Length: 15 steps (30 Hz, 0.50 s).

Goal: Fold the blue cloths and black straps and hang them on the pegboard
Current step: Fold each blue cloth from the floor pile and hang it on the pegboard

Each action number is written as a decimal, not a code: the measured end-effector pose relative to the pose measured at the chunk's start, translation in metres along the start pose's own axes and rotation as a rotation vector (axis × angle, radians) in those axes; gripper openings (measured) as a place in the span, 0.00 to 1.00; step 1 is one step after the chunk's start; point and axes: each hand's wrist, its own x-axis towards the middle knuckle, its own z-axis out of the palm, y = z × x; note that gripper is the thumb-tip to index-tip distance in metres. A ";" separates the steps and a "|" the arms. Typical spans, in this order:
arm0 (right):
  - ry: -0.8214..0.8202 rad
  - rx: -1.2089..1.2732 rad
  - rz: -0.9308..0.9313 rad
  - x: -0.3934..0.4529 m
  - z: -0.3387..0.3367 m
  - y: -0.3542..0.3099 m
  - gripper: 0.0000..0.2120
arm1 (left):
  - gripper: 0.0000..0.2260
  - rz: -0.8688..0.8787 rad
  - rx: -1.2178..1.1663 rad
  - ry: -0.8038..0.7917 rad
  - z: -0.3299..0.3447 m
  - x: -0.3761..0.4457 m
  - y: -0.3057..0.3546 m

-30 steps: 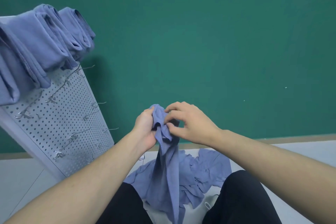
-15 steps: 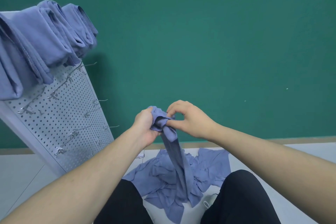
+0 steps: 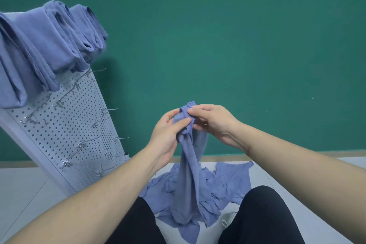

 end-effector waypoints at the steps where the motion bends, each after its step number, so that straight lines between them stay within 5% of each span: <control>1: 0.003 -0.038 -0.006 -0.001 -0.003 0.000 0.04 | 0.12 0.005 -0.007 -0.015 -0.002 0.000 0.004; 4: 0.120 -0.088 -0.003 0.000 -0.010 -0.001 0.06 | 0.09 -0.022 0.059 0.018 -0.009 0.000 0.011; 8: 0.303 -0.164 0.013 0.009 -0.021 0.001 0.07 | 0.13 -0.072 0.486 0.086 -0.022 0.000 0.009; 11: 0.339 -0.307 -0.046 0.008 -0.027 -0.005 0.06 | 0.04 -0.014 0.596 0.084 -0.030 0.000 0.013; 15: 0.354 -0.607 -0.202 0.006 -0.039 -0.014 0.10 | 0.25 0.072 0.948 -0.013 -0.036 -0.006 0.017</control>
